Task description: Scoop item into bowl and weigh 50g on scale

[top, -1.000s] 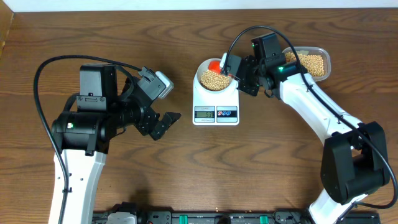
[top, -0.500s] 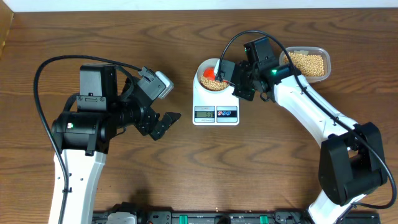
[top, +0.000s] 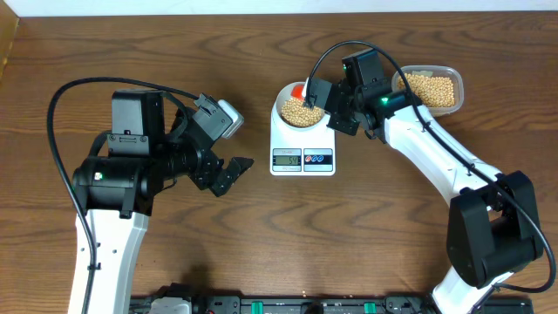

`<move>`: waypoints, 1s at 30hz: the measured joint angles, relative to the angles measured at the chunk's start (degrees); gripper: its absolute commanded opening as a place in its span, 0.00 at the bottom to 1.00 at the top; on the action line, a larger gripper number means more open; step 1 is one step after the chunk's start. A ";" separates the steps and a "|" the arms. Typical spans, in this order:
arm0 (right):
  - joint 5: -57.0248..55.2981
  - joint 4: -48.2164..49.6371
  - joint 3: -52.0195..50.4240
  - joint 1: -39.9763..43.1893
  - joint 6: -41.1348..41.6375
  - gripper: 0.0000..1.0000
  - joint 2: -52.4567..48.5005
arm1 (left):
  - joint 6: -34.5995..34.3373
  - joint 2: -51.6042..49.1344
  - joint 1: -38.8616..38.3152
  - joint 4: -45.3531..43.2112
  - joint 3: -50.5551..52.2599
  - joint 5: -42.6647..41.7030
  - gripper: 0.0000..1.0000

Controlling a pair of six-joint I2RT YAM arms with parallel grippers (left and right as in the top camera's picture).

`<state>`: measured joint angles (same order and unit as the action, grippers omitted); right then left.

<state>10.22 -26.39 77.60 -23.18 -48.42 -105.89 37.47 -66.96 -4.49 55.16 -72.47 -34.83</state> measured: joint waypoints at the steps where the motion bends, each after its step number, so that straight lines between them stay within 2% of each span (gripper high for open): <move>1: -0.15 -0.09 0.00 0.00 0.00 0.01 -0.02 | 0.00 0.00 0.00 0.00 0.00 -0.02 0.99; 11: -0.26 -1.36 0.00 -0.63 0.92 0.01 -1.95 | 0.00 0.00 0.00 0.00 0.00 -0.02 0.99; 21: 5.90 -1.95 0.00 -0.63 9.81 0.01 -1.95 | 0.00 0.00 0.00 0.00 0.00 -0.02 0.99; 30: 7.10 -2.08 0.00 -0.26 13.57 0.01 -1.95 | 0.00 0.00 0.00 0.00 0.00 -0.02 0.99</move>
<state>17.32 -28.47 77.60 -23.44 -34.85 -107.83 37.47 -66.96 -4.49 55.16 -72.47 -34.85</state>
